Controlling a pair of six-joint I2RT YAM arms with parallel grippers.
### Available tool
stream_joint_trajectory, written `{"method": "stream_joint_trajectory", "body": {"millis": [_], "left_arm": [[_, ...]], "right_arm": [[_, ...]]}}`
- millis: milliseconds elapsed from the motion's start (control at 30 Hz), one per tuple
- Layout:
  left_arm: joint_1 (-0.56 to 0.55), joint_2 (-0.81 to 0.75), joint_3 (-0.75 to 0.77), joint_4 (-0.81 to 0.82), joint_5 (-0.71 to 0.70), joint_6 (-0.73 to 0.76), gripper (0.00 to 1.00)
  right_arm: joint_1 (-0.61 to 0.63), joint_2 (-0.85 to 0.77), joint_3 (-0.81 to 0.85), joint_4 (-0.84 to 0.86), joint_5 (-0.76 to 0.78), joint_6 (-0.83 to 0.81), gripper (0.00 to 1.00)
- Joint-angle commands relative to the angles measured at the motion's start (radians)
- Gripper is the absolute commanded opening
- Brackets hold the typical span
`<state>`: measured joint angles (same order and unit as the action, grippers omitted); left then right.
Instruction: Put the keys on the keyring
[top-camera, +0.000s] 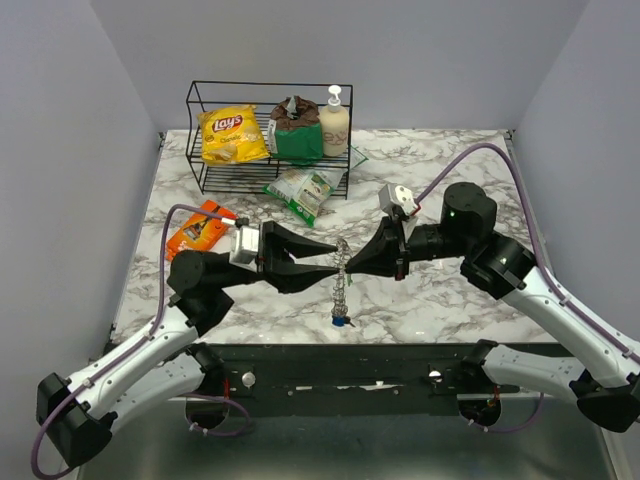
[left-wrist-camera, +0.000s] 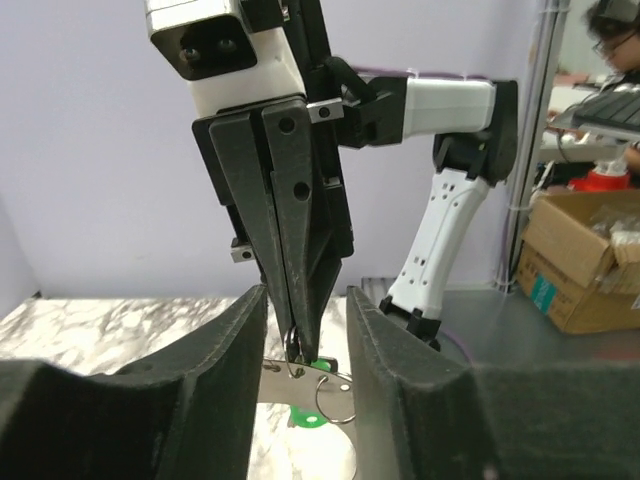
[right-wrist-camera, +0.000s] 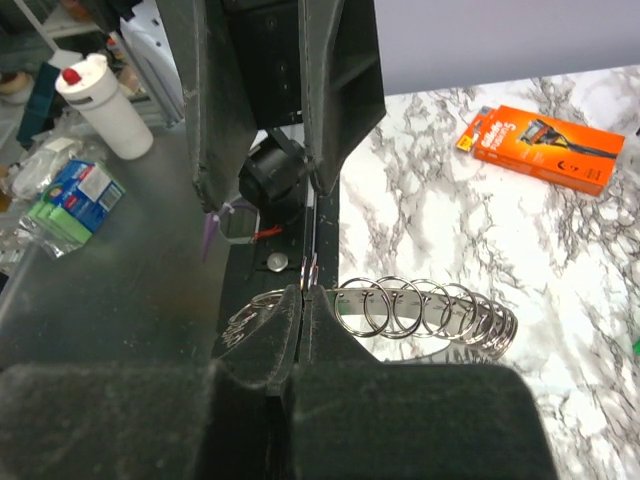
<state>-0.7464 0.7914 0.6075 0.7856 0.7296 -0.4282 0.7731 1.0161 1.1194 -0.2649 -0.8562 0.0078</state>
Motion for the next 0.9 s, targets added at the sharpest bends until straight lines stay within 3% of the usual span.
{"method": "stream_joint_trajectory", "body": {"millis": [0, 167, 300, 567, 867], "left_arm": [[-0.002, 0.003, 0.136, -0.418, 0.05, 0.196, 0.52], [-0.002, 0.081, 0.34, -0.86, 0.045, 0.347, 0.62], [-0.002, 0.134, 0.432, -1.057, 0.042, 0.422, 0.64], [-0.002, 0.187, 0.486, -1.161, 0.07, 0.477, 0.63], [-0.002, 0.227, 0.497, -1.201, 0.1, 0.502, 0.59]], "right_arm": [[0.006, 0.01, 0.071, -0.082, 0.028, -0.077, 0.01], [0.006, 0.05, 0.154, -0.235, 0.022, -0.15, 0.01], [0.006, 0.099, 0.21, -0.353, 0.031, -0.227, 0.01], [0.006, 0.18, 0.296, -0.537, 0.037, -0.301, 0.01], [0.006, 0.177, 0.283, -0.53, 0.039, -0.304, 0.01]]}}
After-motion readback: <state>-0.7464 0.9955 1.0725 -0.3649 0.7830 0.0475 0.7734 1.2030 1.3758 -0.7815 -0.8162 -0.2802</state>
